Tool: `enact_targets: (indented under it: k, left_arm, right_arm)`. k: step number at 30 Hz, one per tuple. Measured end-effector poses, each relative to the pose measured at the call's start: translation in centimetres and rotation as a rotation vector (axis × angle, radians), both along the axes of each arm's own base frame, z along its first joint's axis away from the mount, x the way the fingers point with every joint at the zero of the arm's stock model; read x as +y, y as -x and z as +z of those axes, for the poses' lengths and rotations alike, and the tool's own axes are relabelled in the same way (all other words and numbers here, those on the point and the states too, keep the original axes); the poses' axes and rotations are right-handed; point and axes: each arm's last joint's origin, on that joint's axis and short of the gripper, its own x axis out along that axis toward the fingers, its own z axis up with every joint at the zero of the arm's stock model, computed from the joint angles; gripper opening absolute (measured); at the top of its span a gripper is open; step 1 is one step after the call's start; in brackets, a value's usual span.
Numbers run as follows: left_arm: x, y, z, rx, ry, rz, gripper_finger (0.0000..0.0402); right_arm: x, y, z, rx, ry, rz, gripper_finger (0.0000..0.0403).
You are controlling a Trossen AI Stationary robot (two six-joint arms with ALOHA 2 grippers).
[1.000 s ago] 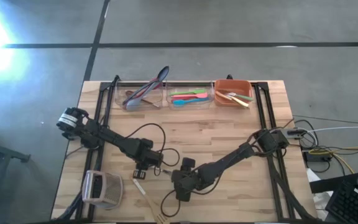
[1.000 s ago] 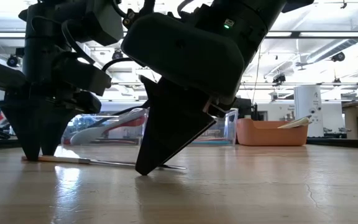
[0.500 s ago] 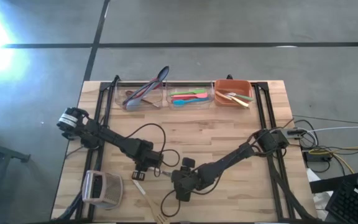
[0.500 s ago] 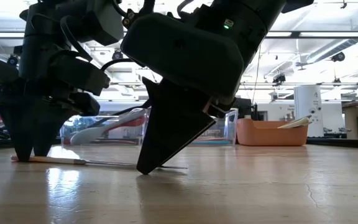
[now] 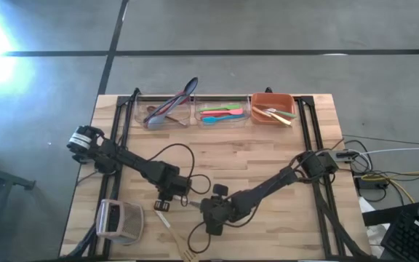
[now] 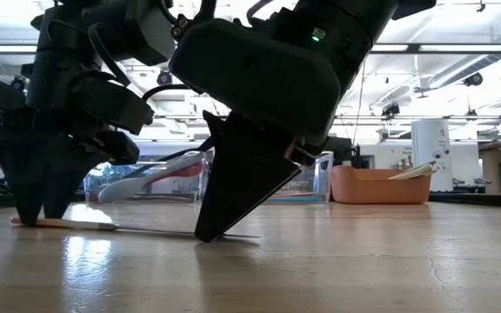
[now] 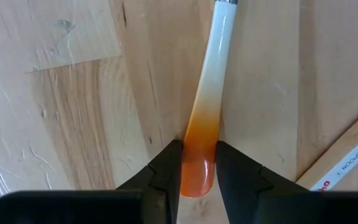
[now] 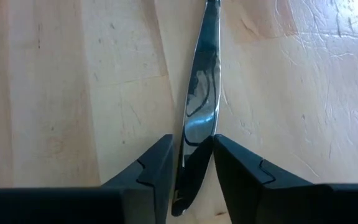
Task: Pick & Place Kitchen Items
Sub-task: Put the orange knife into the orange bin
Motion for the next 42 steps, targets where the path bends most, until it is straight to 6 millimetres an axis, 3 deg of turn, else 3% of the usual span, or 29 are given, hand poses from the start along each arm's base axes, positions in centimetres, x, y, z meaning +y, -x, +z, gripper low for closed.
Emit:
enact_targets:
  k: [11,21,30,42]
  left_arm:
    - [0.3,-0.1,0.0,0.024,0.068,0.014,0.0094]
    - [0.5,-0.1,0.1,0.044,0.131,0.026,0.0094]
    - [0.6,-0.2,0.1,0.058,0.178,0.033,0.0094]
    - [0.7,-0.2,0.1,0.06,0.206,0.018,0.0094]
  right_arm:
    - [-0.1,-0.1,0.1,0.021,-0.043,0.018,0.0078]
    - [0.1,-0.7,1.2,0.024,-0.014,0.039,0.0118]
    - [-0.7,-0.7,0.7,0.038,0.044,0.052,0.0146]
    - [-2.4,-1.1,0.5,0.063,0.065,0.055,0.0108]
